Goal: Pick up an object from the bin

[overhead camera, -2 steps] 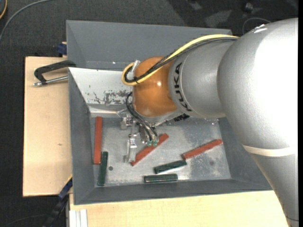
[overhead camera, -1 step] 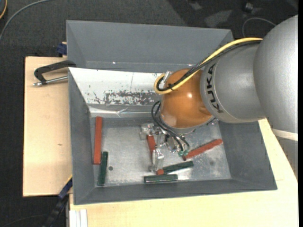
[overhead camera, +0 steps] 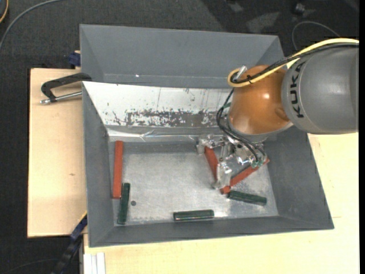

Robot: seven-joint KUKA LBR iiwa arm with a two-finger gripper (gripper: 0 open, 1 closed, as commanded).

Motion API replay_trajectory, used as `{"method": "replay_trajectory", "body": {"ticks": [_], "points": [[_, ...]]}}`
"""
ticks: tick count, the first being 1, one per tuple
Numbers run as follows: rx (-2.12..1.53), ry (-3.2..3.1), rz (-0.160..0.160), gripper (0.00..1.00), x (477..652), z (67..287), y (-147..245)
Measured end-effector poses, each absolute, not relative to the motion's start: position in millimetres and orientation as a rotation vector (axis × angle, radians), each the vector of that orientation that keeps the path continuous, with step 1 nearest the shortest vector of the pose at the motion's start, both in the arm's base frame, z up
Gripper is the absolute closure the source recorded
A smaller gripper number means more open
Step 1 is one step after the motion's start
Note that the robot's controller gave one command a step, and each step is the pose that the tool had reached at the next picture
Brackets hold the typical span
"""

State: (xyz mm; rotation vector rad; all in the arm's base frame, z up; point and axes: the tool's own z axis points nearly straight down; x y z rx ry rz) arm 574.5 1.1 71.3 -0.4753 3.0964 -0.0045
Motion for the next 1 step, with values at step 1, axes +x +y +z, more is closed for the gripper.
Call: {"method": "replay_trajectory", "body": {"ticks": [1], "points": [[-1.247,2.882,-0.006,0.0,509.1,139.4,-75.7]]}}
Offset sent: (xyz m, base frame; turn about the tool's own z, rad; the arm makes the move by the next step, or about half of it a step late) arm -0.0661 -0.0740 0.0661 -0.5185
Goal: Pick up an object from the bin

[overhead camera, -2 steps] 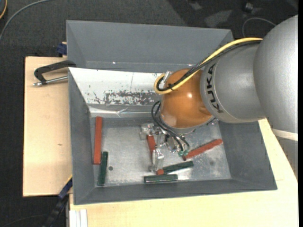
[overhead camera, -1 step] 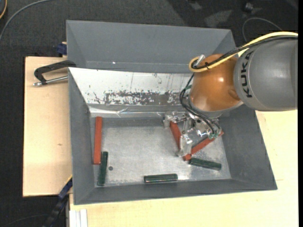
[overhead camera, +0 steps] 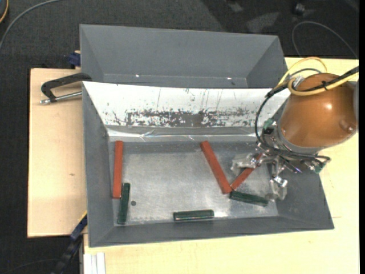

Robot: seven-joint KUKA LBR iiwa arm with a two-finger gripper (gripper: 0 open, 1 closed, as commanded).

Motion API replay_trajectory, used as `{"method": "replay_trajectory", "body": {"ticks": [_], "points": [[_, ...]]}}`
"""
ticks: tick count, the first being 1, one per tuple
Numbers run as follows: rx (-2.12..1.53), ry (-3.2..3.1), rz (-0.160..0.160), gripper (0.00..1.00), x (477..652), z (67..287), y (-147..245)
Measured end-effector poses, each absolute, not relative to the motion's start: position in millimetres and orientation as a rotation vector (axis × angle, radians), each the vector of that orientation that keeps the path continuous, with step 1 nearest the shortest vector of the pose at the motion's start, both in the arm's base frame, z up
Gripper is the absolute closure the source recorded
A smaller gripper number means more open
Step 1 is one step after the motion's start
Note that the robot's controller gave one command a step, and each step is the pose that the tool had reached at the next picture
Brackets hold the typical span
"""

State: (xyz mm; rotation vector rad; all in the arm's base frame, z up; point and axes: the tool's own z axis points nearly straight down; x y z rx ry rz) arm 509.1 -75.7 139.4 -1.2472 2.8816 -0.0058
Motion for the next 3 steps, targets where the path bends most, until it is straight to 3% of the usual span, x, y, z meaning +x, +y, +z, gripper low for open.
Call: {"method": "replay_trajectory", "body": {"ticks": [1,2,3], "points": [[-1.457,2.776,-0.001,0.0,572.7,68,-87],[-1.457,2.778,0.001,1.0,572.2,71,-87],[-1.46,2.766,-0.01,1.0,579.7,220,-61]]}}
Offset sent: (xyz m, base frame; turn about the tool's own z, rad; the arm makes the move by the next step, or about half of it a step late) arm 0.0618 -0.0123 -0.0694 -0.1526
